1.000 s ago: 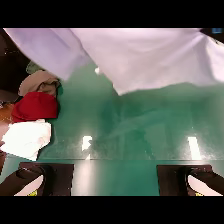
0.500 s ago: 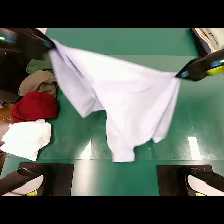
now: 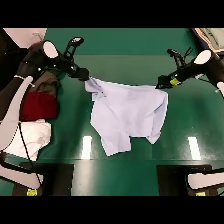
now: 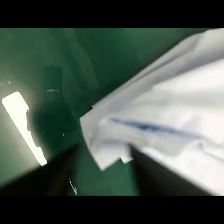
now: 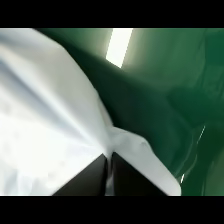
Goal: Fold the shirts.
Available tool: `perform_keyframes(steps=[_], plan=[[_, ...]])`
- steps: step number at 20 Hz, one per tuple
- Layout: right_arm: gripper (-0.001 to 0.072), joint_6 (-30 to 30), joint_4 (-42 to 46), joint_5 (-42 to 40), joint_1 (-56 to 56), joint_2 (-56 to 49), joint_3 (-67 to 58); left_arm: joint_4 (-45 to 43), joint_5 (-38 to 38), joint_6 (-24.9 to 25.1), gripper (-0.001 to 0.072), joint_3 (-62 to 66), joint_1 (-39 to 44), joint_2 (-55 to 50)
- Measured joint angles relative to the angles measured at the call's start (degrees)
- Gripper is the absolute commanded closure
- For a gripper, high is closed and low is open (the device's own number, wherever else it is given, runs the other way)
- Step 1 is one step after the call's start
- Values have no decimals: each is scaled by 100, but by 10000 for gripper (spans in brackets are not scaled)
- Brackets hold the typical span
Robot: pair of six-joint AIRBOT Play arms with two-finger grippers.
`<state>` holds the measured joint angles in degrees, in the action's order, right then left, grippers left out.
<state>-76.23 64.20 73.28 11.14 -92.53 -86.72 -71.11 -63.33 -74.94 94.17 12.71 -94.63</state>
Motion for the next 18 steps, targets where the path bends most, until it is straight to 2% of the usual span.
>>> perform_keyframes(steps=[3, 5, 8, 11, 14, 15, 18], plan=[[278, -15, -20, 70, -186, -256, -503, 0, -109, -52, 135, 197, -210, -138], [278, -37, -17, 376, -369, -227, -765, 120, -579, -109, 135, 354, -496, -149], [278, -57, -20, 820, -680, 214, -671, 785, -1104, -98, 135, 74, -951, 96], [279, -44, -26, 1051, -925, 892, -33, 1261, -1307, 103, 135, -855, -1080, 496], [279, 57, -208, 1152, -1108, 1569, 798, 1676, -1182, 396, 137, -2109, -1032, 824], [279, 92, -289, 1156, -1169, 1759, 1060, 1893, -1073, 525, 205, -2505, -1008, 890], [280, 155, -560, 1115, -1307, 2247, 1679, 2402, -647, 876, 225, -3390, -872, 988]])
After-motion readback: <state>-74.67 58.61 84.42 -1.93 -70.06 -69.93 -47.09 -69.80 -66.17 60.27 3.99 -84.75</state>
